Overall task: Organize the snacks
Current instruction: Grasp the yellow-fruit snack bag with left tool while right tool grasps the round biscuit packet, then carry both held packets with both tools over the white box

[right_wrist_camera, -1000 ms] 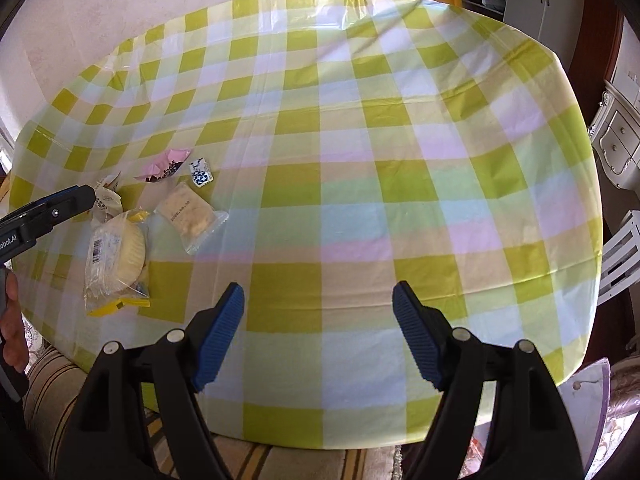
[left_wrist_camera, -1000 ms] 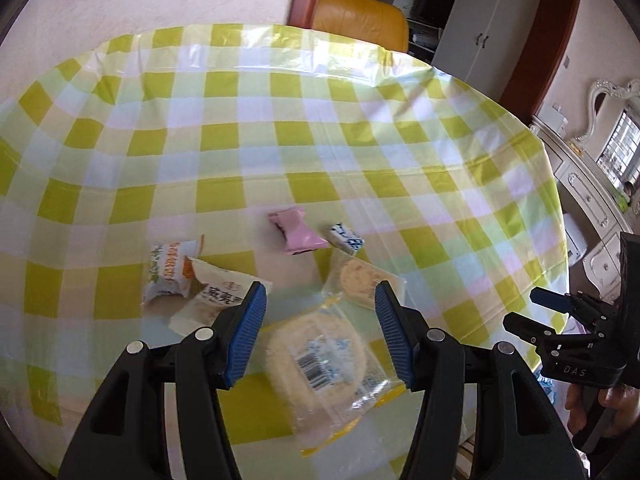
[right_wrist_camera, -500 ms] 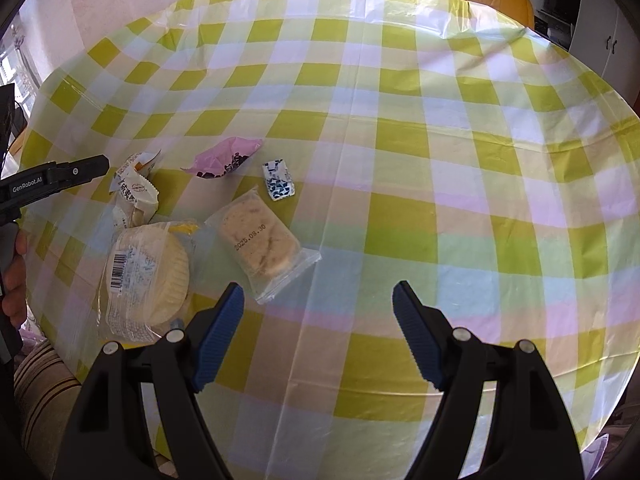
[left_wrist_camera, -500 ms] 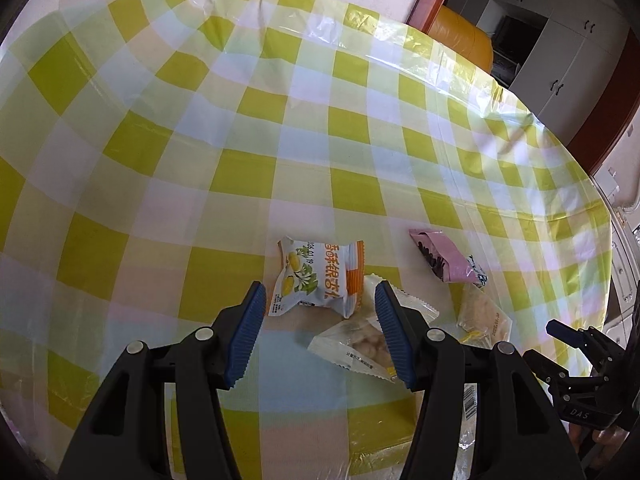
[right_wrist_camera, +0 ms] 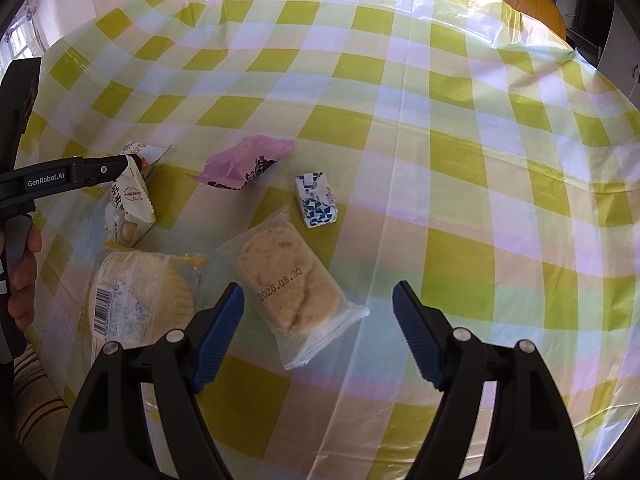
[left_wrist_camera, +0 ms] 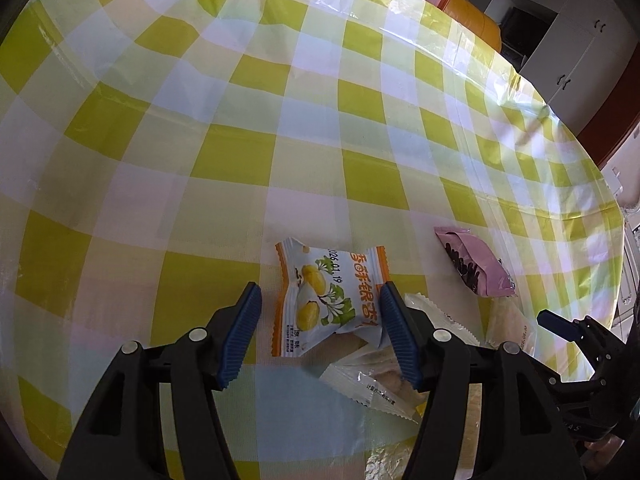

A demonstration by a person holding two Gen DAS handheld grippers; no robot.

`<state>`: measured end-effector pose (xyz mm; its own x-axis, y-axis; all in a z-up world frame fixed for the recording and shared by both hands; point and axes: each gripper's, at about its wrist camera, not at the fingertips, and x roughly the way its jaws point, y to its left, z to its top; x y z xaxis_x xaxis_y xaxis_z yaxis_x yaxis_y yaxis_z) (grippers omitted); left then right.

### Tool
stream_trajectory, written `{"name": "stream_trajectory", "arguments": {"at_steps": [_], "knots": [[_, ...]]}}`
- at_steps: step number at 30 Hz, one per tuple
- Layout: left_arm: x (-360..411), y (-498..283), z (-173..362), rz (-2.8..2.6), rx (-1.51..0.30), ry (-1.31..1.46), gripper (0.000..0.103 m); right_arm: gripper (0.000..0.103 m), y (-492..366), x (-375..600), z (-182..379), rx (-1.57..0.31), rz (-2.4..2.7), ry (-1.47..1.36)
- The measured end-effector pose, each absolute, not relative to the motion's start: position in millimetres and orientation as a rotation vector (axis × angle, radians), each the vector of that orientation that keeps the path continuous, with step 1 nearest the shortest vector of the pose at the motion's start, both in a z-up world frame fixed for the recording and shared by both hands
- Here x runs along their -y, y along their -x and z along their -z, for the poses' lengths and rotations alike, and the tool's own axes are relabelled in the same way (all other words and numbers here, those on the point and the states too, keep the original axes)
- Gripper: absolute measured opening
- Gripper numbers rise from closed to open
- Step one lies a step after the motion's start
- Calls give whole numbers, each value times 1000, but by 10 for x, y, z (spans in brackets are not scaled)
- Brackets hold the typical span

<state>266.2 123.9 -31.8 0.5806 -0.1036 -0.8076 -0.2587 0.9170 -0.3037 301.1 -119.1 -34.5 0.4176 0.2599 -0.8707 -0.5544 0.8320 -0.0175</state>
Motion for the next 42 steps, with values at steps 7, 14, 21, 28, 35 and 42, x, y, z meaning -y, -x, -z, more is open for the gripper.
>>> {"name": "stream_trajectory", "arguments": {"at_steps": [7,14,21,28,35,42], "knots": [[-1144,-2685,315,-103,-968,327,45,77,-3065,1133,384,-1024,-537,318],[-1146,-2650,320,-106,-965,319,36,56,-3070,1100,386,-1022,-558,324],[-1200,-2571,260,-131,-938,339,35,37,-3064,1183,368,-1014,-539,299],[-1215,-2450,147,-151,-909,349,35,36,-2963,1316,341,-1013,-518,276],[-1115,-2308,-60,-147,-869,340,35,36,-2837,1542,253,-1009,-486,237],[-837,-2186,-249,-100,-839,326,35,36,-2657,1783,188,-1012,-459,206]]}}
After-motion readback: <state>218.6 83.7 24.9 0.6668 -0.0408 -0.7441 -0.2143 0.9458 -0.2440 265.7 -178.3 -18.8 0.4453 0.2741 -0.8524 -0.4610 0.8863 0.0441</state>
